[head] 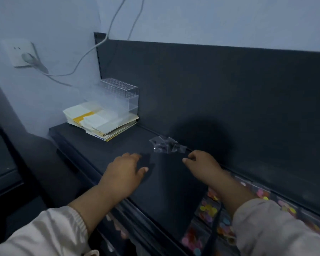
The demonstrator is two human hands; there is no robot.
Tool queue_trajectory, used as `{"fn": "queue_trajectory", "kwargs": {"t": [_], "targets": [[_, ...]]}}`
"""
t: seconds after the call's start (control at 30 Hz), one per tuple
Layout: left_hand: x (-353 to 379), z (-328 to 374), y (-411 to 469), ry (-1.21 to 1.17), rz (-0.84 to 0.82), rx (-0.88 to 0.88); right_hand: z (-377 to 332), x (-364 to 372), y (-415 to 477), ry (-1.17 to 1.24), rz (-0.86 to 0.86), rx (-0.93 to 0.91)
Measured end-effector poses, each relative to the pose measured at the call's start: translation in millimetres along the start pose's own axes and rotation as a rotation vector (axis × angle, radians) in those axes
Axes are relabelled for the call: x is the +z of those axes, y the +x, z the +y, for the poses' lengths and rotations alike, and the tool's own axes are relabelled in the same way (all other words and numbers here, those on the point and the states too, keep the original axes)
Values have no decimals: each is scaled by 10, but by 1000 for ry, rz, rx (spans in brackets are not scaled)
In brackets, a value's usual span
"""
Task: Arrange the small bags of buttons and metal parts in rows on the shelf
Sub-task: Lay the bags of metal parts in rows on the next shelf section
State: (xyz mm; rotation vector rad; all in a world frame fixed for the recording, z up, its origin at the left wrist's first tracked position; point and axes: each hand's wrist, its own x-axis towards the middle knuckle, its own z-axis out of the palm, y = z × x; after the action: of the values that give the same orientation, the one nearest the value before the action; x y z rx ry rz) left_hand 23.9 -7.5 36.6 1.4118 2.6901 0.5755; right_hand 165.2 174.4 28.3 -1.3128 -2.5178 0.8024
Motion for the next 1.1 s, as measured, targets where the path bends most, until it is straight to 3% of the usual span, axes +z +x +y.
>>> {"fn": "queue_trajectory", "kwargs": {"t": [0.27,0.47,0.93,1.0,1.1], "targets": [[265,-244,965,-56,-78,59,-15,324,556,94,67,223],[462,-330,1599,-65,-132,226,-15,470,843,145,138,403],[1050,-323,1941,-177,-225,624,-112,587,1219,-12,195,515],[1035,-334,1955,-199,-253,653,-100,550,1170,-32,138,489],[982,-338,1973,-223,-244,613,-91,469,1067,-145,-149,480]]}}
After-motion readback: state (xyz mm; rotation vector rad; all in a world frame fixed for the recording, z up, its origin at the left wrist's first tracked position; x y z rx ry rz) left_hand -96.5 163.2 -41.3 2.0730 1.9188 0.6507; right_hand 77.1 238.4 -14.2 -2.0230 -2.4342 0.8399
